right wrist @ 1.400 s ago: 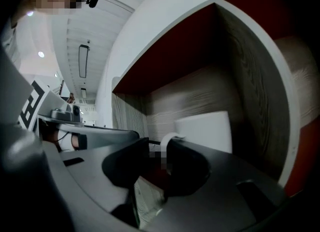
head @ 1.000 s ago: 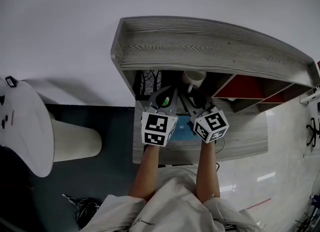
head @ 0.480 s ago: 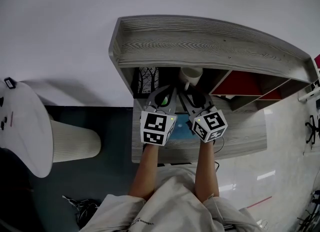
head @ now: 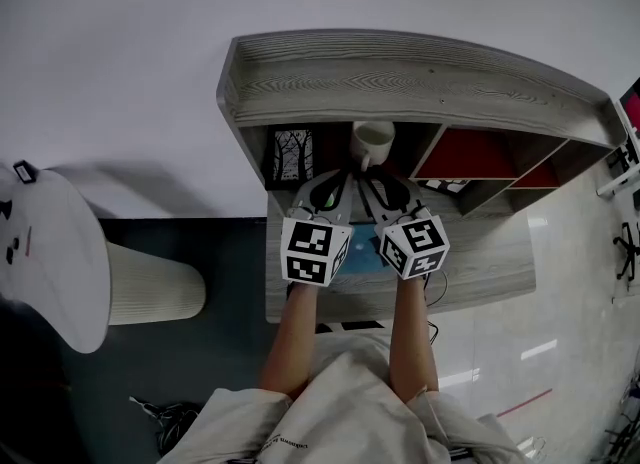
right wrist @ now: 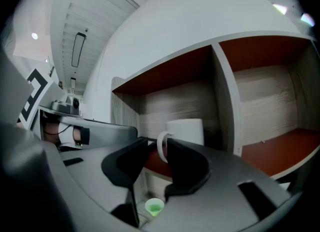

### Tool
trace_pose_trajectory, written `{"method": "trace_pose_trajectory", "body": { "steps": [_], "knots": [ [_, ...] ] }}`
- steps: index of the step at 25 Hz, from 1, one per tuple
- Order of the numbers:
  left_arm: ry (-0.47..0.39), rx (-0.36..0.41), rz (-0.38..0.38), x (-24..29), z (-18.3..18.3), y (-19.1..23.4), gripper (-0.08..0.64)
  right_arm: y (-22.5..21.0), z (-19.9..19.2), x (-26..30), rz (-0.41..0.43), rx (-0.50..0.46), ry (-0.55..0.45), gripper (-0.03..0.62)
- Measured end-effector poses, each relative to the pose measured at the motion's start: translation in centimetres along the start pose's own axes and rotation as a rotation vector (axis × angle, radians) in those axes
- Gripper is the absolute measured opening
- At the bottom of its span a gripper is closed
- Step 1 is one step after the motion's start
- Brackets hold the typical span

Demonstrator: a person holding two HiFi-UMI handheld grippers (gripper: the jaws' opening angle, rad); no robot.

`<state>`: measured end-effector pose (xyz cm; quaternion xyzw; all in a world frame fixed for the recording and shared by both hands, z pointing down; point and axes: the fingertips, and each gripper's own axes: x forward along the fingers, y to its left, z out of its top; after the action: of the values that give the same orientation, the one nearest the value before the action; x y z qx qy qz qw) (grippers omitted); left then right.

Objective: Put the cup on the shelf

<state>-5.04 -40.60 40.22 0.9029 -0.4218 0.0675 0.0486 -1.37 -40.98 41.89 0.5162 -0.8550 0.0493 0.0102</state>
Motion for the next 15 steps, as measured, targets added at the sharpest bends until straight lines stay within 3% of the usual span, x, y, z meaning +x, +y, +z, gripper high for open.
{"method": "trace_pose_trajectory", "body": {
  "steps": [10,15],
  "knots": [
    [0.011,0.009,-0.002,-2.9,-0.9,-2.6,0.011,0.7,0.1,-4.1,-0.064,-0.001,-0.015,0.127],
    [0.024,-0.016,-0.003,-4.4,-2.6,-4.2,0.011,1.1,-0.5,-6.9,-0.139,-0.02,-0.017,0.123]
  ]
}}
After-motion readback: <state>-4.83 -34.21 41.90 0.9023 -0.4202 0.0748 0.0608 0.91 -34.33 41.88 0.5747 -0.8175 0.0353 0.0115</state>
